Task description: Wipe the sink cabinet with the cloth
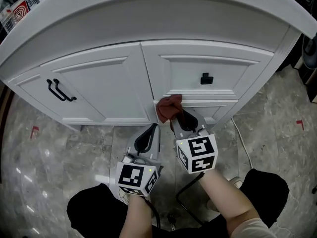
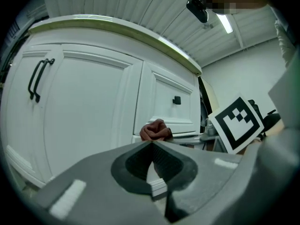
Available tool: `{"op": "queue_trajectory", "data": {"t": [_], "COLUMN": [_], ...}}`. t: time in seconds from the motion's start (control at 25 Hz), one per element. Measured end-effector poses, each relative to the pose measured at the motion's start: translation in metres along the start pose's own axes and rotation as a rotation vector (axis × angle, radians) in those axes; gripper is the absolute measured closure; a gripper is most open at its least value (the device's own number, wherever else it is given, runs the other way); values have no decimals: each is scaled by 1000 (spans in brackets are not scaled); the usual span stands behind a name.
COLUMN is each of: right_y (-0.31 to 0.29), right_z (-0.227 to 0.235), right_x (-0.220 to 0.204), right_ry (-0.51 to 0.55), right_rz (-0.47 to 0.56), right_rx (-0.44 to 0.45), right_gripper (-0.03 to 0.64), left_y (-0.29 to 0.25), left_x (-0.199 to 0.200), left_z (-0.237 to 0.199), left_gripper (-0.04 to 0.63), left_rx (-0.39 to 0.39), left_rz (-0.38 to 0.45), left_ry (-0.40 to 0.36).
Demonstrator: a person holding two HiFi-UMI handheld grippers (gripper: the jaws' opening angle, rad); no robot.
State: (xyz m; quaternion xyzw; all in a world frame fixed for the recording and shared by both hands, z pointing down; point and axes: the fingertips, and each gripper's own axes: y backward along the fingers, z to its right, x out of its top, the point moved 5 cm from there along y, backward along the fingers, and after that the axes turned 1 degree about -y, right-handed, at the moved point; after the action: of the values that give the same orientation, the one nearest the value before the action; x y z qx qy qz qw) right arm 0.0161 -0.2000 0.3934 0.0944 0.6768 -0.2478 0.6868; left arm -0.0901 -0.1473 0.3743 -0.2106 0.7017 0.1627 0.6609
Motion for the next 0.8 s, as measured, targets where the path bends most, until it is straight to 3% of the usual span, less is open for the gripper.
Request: {"op": "queue_trajectory", "data": {"t": [0.2,0.52,0.8], "right_y": [-25,-33,-22], "right_z": [-27,-23,3], "right_x": [-12,-22,-32], "right_ry": [21,6,9], "right_rz": [-11,24,-7], "right_rx": [58,68,6], "right_gripper": [525,522,523], "left_y": [7,5,-8], "left_x": [-3,-15,-19], "left_z": [-19,-28,-14], "left_gripper": [595,595,595], "left_rx": [37,50,8], "left_rz": [1,-18,-32], "left_ry": [13,31,27]}}
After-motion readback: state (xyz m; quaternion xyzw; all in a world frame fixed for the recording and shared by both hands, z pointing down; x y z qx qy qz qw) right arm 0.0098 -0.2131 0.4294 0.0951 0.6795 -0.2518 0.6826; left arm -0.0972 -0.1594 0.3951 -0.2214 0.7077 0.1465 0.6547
